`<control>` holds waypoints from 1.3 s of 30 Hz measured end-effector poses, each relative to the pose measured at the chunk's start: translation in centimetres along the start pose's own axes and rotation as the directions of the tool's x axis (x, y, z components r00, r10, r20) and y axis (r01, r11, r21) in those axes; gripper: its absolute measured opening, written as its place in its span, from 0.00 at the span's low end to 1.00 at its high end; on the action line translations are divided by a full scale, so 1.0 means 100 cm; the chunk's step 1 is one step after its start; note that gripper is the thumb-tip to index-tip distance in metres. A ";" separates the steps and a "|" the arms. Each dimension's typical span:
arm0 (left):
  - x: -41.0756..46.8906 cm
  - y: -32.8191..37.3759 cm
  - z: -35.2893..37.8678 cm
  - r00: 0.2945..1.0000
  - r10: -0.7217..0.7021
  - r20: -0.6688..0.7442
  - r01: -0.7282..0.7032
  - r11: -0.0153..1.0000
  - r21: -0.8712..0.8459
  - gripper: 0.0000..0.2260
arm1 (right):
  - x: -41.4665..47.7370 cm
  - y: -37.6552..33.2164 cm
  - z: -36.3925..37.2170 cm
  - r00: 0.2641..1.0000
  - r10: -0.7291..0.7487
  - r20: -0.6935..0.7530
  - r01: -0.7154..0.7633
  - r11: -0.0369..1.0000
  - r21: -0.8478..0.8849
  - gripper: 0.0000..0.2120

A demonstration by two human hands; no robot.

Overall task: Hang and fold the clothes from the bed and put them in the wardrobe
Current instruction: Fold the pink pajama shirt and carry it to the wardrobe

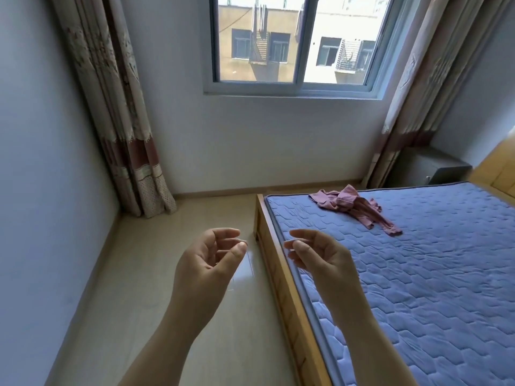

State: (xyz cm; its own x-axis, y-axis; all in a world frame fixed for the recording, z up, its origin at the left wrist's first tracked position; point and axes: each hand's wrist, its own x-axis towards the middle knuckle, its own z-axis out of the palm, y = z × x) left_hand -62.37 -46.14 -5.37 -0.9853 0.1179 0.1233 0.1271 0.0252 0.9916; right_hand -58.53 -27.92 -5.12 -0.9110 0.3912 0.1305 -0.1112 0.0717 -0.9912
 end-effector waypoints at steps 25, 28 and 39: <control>0.427 -0.067 0.029 0.914 -0.021 0.405 0.055 0.996 -0.072 0.07 | 0.328 0.074 0.083 0.895 0.072 -0.439 -0.101 0.994 -0.043 0.07; 0.468 -0.070 0.058 0.906 -0.026 0.422 0.049 0.998 -0.044 0.06 | 0.373 0.082 0.069 0.888 0.093 -0.450 -0.113 0.993 -0.019 0.07; 0.620 -0.097 0.135 0.860 -0.042 0.508 0.078 0.996 -0.049 0.06 | 0.520 0.112 0.045 0.837 0.127 -0.532 -0.169 0.985 -0.029 0.06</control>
State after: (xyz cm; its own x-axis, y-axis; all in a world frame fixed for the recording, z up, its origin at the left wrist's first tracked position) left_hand -123.12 -25.68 -7.90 -0.7950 0.6050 0.0437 0.0438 -0.0147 0.9989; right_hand -108.96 -10.86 -9.49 -0.5653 0.8249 -0.0054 0.0557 0.0316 -0.9979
